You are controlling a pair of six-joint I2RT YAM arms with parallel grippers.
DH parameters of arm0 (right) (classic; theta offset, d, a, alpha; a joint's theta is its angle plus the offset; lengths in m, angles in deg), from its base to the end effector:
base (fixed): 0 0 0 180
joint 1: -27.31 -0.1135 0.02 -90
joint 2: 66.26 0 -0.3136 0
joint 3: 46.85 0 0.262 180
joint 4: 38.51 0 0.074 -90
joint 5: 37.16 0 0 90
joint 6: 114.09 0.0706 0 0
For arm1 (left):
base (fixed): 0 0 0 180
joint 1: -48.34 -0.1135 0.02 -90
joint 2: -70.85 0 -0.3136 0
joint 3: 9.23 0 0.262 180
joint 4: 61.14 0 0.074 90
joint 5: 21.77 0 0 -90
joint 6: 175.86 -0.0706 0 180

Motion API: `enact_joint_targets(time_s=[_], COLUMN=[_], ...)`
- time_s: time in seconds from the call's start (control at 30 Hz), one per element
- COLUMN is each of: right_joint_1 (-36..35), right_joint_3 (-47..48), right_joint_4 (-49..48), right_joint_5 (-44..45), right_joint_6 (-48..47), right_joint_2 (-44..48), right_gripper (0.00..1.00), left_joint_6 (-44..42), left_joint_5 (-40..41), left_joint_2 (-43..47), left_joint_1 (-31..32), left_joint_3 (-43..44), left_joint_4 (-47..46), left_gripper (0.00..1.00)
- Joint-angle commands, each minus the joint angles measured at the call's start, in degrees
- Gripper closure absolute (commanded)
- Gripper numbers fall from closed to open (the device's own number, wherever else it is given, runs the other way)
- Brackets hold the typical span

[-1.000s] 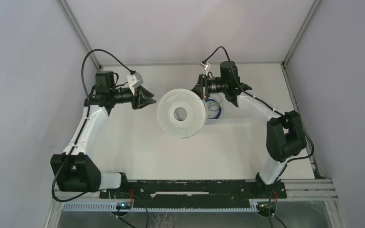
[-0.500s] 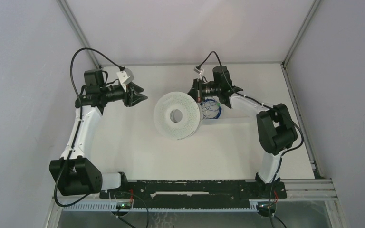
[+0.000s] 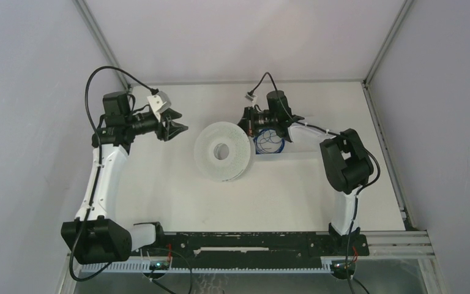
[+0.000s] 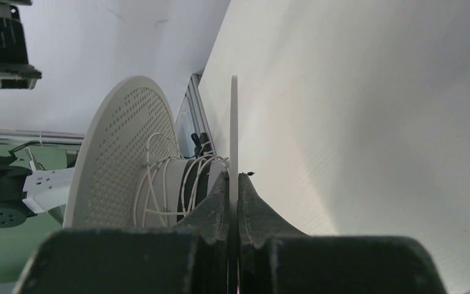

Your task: Wrap the cables

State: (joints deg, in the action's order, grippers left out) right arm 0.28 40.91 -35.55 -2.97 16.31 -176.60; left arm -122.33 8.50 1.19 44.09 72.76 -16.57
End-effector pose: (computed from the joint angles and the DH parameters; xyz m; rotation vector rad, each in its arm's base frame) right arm 0.3952 0.2672 0.2579 -0.4565 2.1894 1.6768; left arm 0.2634 -0.0416 0.4050 1.0482 1.5726 -0.6242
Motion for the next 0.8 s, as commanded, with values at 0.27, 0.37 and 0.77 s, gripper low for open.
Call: enact_joint_targets(time_s=[0.27, 0.37, 0.77], right_joint_1=[3.6, 5.5, 9.6], right_joint_3=[5.6, 7.5, 10.4], right_joint_4=[-0.8, 1.7, 3.3], right_joint_5=[3.2, 3.6, 3.5], right_joint_6=[4.3, 4.2, 4.3], right_joint_2=[1.3, 1.9, 2.5], right_gripper=[1.00, 1.00, 1.00], left_joint_6=[-8.6, -14.1, -14.2], left_joint_5=[9.0, 11.1, 22.0], left_joint_2=[4.2, 4.4, 1.8], left_joint_1=[2.1, 5.3, 27.9], left_joint_3=[-5.2, -6.2, -15.4], left_joint_4=[17.5, 24.4, 17.3], left_gripper=[0.42, 0.41, 0.35])
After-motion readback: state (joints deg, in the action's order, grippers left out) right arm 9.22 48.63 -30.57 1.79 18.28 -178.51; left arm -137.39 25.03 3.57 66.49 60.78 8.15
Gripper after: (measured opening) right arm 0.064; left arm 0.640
